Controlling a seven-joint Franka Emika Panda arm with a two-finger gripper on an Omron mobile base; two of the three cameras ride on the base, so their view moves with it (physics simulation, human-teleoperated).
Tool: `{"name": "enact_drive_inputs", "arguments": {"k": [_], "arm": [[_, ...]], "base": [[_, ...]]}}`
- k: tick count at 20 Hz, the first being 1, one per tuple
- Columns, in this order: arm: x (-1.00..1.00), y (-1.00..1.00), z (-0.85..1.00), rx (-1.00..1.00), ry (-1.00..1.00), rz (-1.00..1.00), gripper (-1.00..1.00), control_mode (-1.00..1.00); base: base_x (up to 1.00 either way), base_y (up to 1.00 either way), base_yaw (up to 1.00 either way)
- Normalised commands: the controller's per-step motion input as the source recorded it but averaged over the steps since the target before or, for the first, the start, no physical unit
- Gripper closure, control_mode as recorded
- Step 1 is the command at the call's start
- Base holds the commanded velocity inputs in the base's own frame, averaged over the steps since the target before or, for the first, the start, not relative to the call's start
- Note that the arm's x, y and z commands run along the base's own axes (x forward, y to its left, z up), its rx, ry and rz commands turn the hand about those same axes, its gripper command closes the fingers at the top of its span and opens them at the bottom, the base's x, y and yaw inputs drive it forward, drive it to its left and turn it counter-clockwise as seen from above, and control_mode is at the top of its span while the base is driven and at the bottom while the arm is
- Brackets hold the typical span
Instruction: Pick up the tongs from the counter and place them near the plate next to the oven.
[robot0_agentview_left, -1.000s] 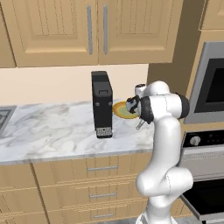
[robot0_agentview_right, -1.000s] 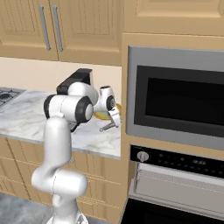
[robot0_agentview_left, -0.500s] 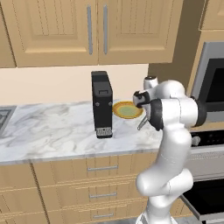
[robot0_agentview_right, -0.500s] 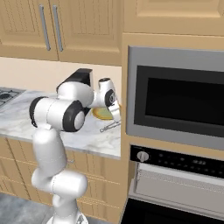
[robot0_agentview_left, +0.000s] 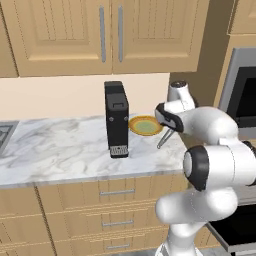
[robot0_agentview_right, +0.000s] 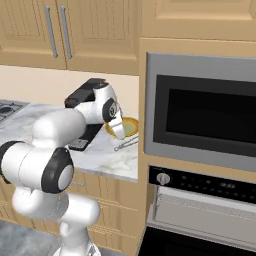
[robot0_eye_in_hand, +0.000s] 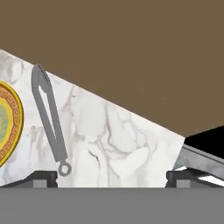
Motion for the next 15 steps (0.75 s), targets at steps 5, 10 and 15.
{"name": "enact_drive_inputs", "arguments": {"k": [5,10,15], "arm": [[-1.00,0.25,0.37,-0.04,-0.03,0.00,-1.00,-1.00],[-1.00,0.18,0.36,-0.05,0.00,0.00,-1.00,-1.00],[-0.98,0.12,0.43,-0.04,0.00,0.06,-1.00,-1.00]], "base": [[0.00,0.00,0.00],[0.00,0.00,0.00],[0.00,0.00,0.00]]}}
